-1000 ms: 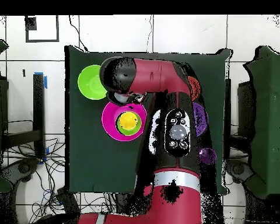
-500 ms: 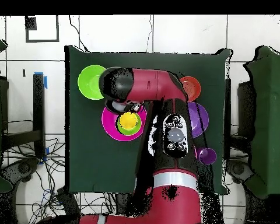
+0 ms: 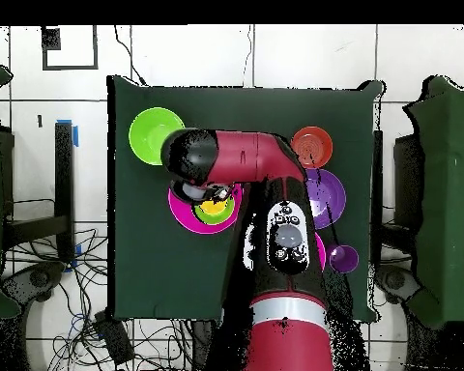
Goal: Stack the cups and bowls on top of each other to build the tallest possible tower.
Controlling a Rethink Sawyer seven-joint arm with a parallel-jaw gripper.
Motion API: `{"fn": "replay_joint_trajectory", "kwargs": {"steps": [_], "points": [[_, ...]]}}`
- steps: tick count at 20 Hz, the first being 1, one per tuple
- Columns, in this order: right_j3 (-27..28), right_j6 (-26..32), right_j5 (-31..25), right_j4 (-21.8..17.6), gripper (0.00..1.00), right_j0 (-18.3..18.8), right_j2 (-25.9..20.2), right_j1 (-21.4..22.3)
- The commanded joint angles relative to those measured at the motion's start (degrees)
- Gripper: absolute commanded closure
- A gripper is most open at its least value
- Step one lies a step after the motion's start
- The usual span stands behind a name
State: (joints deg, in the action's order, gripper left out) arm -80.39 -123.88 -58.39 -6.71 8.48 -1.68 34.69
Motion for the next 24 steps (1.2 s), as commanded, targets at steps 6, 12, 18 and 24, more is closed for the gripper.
{"fn": "replay_joint_trajectory", "kwargs": {"steps": [6, 12, 18, 24], "points": [[-5.5, 3.93, 10.58, -2.39, 1.0, 0.62, -6.02, -2.51], [-5.74, 3.28, 11.12, -2.19, 1.0, 0.58, -5.55, -3.65], [-7.32, 3.14, 11.71, -2.33, 1.0, 0.52, -5.29, -3.44], [-8.23, 2.63, 13.69, -2.91, 1.0, 0.42, -4.98, -4.02]]}}
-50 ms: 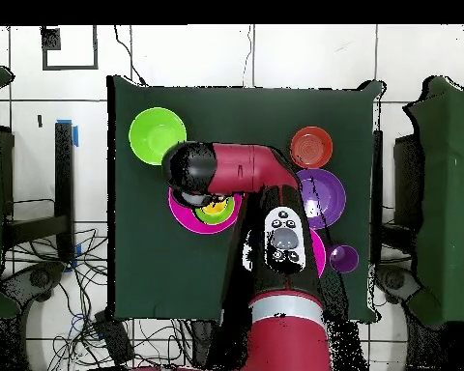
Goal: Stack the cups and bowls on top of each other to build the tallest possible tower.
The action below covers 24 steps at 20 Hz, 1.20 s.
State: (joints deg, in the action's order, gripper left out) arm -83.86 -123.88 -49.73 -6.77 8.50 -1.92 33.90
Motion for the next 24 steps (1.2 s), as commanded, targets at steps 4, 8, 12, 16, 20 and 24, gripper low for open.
{"fn": "replay_joint_trajectory", "kwargs": {"steps": [4, 8, 12, 16, 20, 24], "points": [[-5.0, 2.37, 7.56, -3.67, 1.0, 0.27, -4.56, -4.29], [-5.44, 1.82, 8.83, -3.89, 1.0, 0.04, -4.14, -4.93], [-6.06, 1.64, 7.62, -3.23, 1.0, -0.17, -3.81, -4.23], [-5.88, 1.52, 8.76, -3.53, 1.0, -0.28, -3.64, -5.02], [-5.75, 1.28, 9.91, -3.93, 1.0, -0.28, -3.32, -5.92], [-5.86, 1.23, 10.97, -4.07, 1.0, -0.1, -3.31, -6.57]]}}
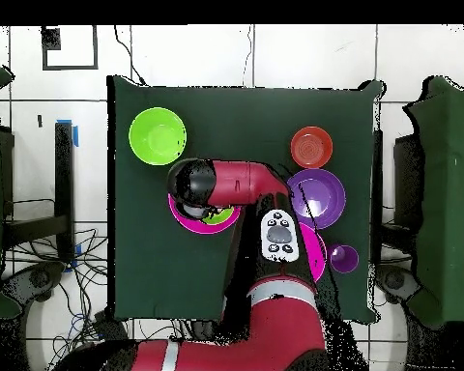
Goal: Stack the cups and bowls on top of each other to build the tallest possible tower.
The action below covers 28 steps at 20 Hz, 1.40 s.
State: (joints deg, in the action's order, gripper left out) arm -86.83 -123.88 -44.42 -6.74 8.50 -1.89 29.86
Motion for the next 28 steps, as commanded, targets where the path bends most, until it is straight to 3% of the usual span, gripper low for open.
{"fn": "replay_joint_trajectory", "kwargs": {"steps": [1, 18, 24, 28], "points": [[-2.91, 1.14, 6.32, -4.24, 1.0, -0.07, -3.3, -2.87], [-3.74, 1.01, 8.03, -4.11, 1.0, -0.05, -2.71, -4.1], [-7.79, 2.38, 10.17, -4.8, 1.0, 0.75, -3.4, -0.95], [-11.08, 2.07, 15.21, -5.91, 1.0, 1.13, -3.49, 0.52]]}}
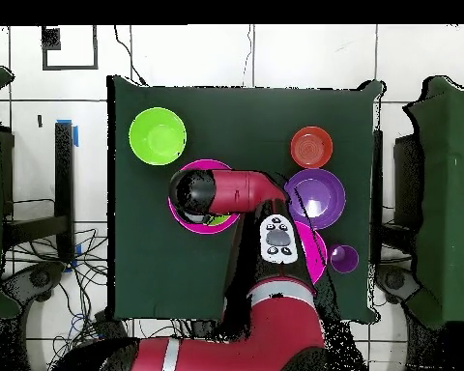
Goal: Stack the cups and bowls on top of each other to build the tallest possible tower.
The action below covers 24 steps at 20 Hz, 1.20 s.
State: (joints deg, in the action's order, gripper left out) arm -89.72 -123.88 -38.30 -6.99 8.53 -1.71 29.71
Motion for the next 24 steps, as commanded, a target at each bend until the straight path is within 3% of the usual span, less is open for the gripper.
{"fn": "replay_joint_trajectory", "kwargs": {"steps": [1, 6, 14, 19, 21, 22, 24], "points": [[-8.35, 2.24, 9.98, -6.07, 1.0, 1.27, -3.71, 0.56], [-12.04, 1.99, 14.9, -7.71, 1.0, 2.12, -4.25, 2.21], [-13.26, 1.55, 18.59, -8.91, 1.0, 3.05, -5.0, 2.12], [-11.78, 4.09, 12.69, -8.54, 1.0, 3.25, -5.73, 2.5], [-10.7, 5.87, 6.75, -7.88, 1.0, 3.1, -5.85, 2.47], [-8.68, 8.73, -0.6, -7.51, 1.0, 3.15, -6.36, 2.3], [-7.2, 8.34, -2.45, -6.6, 1.0, 3.24, -6.66, 2.52]]}}
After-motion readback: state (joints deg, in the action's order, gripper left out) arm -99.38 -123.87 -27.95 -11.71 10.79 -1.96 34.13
